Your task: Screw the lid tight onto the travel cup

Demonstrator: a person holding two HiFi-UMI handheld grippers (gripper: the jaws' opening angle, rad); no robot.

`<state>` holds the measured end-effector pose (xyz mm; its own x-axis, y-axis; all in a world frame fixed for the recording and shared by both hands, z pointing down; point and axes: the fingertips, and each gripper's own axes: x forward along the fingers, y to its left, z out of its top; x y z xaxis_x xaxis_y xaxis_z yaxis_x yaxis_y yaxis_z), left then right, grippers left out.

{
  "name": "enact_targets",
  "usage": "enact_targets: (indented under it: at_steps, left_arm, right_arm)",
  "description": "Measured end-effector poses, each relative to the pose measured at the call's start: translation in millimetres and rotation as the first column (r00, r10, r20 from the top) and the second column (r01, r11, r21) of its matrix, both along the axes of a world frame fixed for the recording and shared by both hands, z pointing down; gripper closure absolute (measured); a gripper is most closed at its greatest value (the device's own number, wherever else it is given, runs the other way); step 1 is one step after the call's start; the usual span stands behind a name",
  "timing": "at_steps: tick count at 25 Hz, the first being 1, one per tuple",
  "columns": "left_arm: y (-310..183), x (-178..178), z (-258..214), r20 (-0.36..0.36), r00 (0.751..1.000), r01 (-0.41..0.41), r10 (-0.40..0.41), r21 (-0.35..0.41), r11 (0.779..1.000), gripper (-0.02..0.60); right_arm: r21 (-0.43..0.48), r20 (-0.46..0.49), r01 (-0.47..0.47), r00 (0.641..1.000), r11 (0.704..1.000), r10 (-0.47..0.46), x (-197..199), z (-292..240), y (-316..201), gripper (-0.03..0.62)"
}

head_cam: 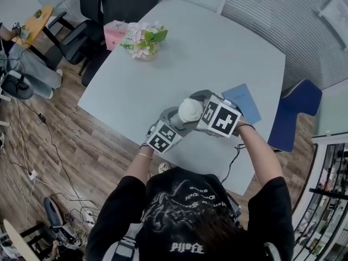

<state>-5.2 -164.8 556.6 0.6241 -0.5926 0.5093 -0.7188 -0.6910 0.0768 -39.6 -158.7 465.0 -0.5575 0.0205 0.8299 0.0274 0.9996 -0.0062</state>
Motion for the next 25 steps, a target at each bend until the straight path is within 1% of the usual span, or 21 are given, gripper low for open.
enact_targets:
  at_steps: [5,9,14,17,21,23,25]
  left_arm:
    - [-1,-1,1,0.004,1.000,-0.009,0.009,0.000,1.000,0.198]
    - [0,0,1,0.004,1.000,-0.013,0.013,-0.002,1.000,0.198]
    - [0,0,2,0.005,1.000,-0.017,0.017,-0.003,1.000,0.198]
    - [0,-1,2,-0.004,1.000,-0.015,0.015,0.003,1.000,0.198]
    - [0,1,1,-0.019,1.000,-0.015,0.015,0.013,1.000,0.198]
    - [0,-1,2,-0.020,1.000,-0.012,0.012,0.009,1.000,0.198]
    - [-1,-2,2,-0.020,1.000,-0.008,0.008,0.010,1.000,0.198]
  right_arm:
    - [0.008,0.065,0.020,0.998,1.000,-0.020,-5,-3,-3,0.187]
    - [0.002,0.021,0.064,0.998,0.998,-0.064,-3,7,2,0.186]
    - [-0.026,0.030,0.071,0.997,0.997,-0.070,-3,9,2,0.184]
    - [-0.037,0.060,0.089,0.994,0.995,-0.087,-3,8,2,0.183]
    - [-0.058,0.133,0.124,0.984,0.991,-0.115,-3,5,4,0.183]
    - [-0.062,0.153,0.116,0.983,0.991,-0.105,-4,5,3,0.181]
    - [-0.049,0.151,0.100,0.984,0.994,-0.092,-5,6,2,0.181]
